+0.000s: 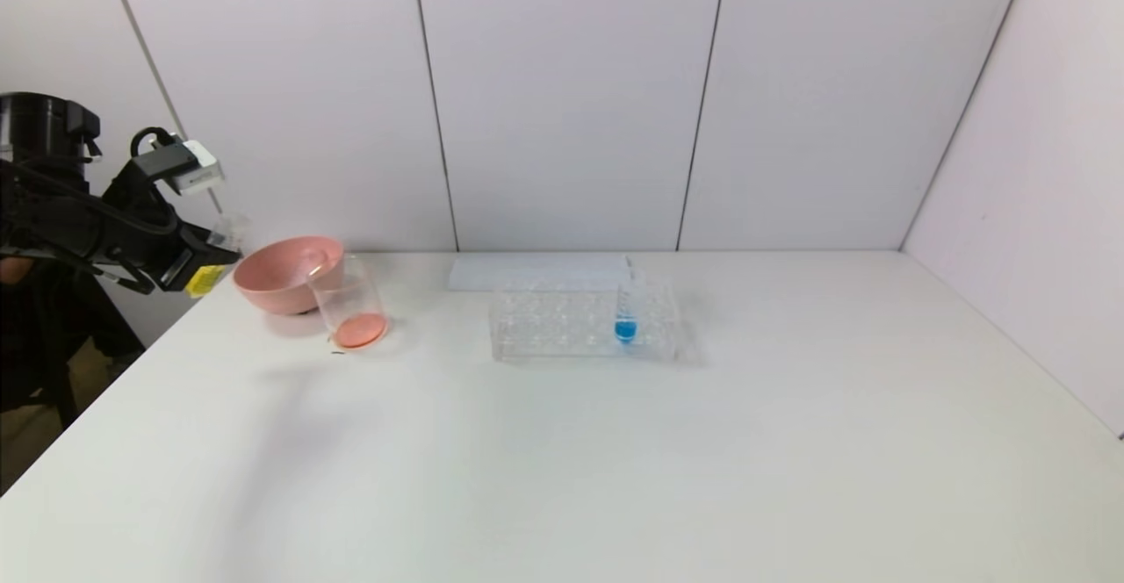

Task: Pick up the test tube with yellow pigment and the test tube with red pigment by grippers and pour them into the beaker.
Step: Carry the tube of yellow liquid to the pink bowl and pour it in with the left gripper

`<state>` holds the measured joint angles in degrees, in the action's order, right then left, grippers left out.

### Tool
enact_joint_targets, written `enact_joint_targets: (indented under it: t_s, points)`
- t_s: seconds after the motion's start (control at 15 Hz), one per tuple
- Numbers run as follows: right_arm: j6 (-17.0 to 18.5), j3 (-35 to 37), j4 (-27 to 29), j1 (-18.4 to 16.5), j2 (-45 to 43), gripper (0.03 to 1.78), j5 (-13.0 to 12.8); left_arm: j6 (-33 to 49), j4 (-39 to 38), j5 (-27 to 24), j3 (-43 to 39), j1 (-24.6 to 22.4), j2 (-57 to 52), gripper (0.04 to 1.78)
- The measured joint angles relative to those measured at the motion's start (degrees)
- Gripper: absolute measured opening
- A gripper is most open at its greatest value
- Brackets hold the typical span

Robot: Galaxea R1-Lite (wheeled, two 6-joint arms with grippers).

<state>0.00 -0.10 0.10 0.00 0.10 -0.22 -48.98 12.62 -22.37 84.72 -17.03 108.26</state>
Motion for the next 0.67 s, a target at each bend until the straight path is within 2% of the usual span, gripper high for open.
enact_joint_targets:
  t_s: [0.27, 0.67]
  points:
    - [0.0, 0.0, 0.0, 0.0, 0.0, 1.70, 0.0, -0.5, 2.2, 0.0, 0.9, 0.0, 0.7, 0.44]
    - [0.0, 0.0, 0.0, 0.0, 0.0, 1.70, 0.0, -8.6, 19.4, 0.1, 9.7, -0.2, 1.9, 0.44]
